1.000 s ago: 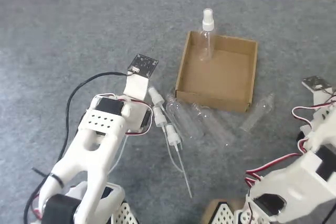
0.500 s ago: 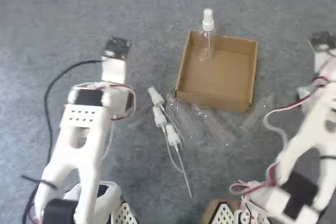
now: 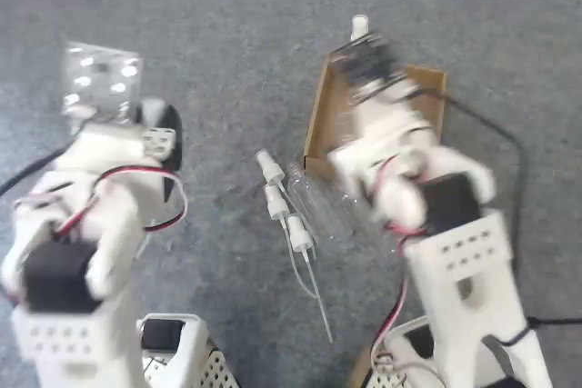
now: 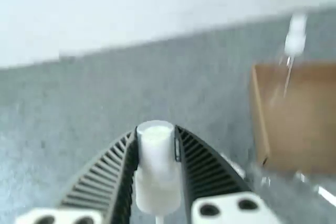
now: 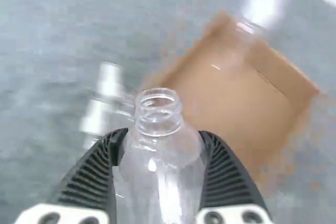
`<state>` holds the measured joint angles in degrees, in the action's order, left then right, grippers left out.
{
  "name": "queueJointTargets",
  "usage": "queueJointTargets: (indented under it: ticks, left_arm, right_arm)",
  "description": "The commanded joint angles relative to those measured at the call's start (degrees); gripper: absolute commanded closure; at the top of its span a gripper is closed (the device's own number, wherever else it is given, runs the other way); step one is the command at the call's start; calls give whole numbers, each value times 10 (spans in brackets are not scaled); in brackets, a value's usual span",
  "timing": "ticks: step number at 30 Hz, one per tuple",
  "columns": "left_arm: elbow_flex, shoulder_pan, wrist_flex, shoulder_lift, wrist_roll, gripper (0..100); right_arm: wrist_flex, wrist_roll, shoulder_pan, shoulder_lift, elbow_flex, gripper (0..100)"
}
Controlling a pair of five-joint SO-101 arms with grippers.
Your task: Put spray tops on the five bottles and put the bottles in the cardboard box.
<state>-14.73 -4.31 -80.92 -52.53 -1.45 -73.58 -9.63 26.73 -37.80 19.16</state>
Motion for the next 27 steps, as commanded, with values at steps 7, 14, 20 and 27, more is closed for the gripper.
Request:
queueJointTargets:
  ticks: [7, 14, 20, 27]
  left_arm:
    - [164, 1, 42, -18, 115, 988]
    - [131, 1, 126, -17, 185, 988]
    - [42, 1, 208, -18, 226, 988]
    - [0, 2, 252, -14, 259, 988]
  right_arm:
    - [295, 55, 182, -28, 204, 992]
    - [376, 23, 232, -29, 277, 991]
    - [542, 25, 251, -48, 354, 992]
    - [622, 89, 255, -100, 429, 992]
